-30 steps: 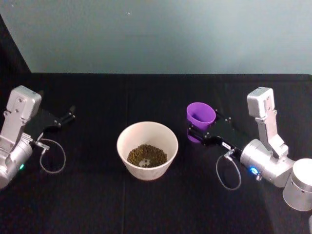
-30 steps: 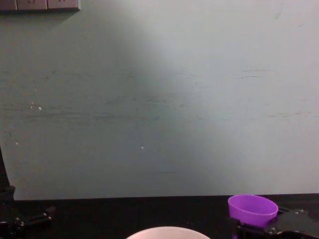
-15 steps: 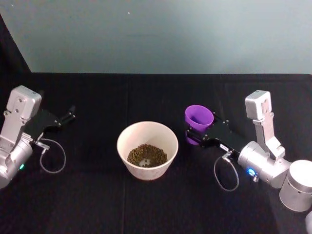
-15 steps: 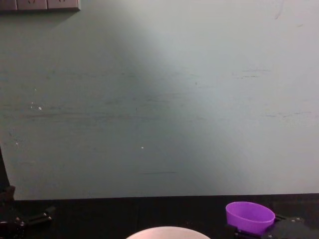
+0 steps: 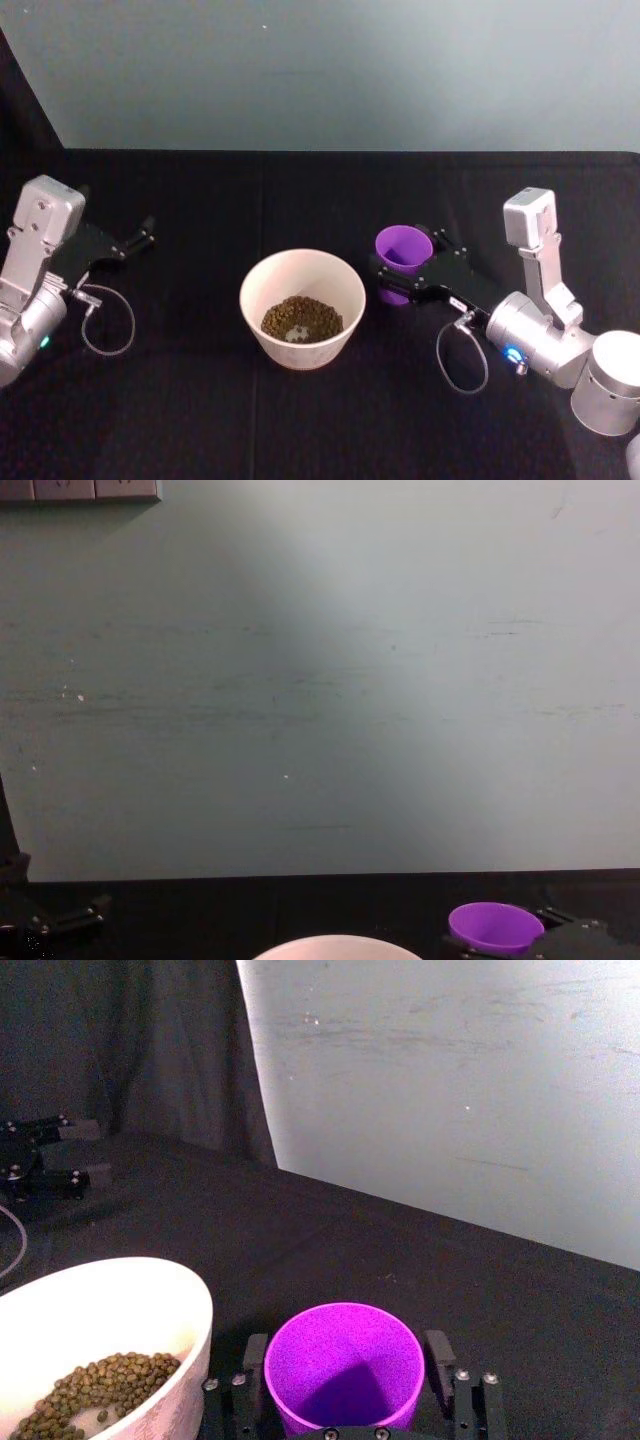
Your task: Pick up the cup and pour the mung beans from the cup into the bowl.
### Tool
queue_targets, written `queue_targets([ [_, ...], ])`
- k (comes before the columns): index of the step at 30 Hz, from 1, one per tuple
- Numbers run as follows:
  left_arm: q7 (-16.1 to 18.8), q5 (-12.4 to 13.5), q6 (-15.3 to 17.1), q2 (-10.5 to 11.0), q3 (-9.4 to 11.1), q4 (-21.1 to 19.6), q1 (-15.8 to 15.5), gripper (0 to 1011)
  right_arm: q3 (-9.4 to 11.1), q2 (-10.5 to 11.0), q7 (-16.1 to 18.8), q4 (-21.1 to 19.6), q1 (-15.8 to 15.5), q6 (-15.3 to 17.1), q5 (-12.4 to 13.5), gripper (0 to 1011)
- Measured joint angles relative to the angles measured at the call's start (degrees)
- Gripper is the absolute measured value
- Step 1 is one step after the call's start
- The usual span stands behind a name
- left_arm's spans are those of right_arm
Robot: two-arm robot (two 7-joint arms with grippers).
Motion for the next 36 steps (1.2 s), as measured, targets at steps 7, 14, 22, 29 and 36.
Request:
queue_targets([
  [7, 0.00, 0.00, 0.00, 0.00, 0.00, 0.00, 0.00, 1000, -0.02, 0.99, -0.67, -2.57, -0.55, -0.30, 1.09, 1003],
  [14, 0.00, 0.00, 0.00, 0.00, 0.00, 0.00, 0.00, 1000, 0.94, 2.71, -2.53, -8.37, -1.76, -0.12, 2.10, 1003],
  [22, 0.00, 0.00, 0.00, 0.00, 0.00, 0.00, 0.00, 1000, 3.01, 4.15, -8.10, -13.86, -3.33, 1.99, 2.14, 1003],
  [29, 0.00, 0.00, 0.00, 0.00, 0.00, 0.00, 0.00, 1000, 5.80, 3.95, -15.32, -16.07, -5.23, 5.75, -0.25, 1003],
  [36, 0.00, 0.00, 0.00, 0.00, 0.00, 0.00, 0.00, 1000, 7.29, 2.86, -18.10, -14.85, -6.21, 8.88, -1.91, 1003],
])
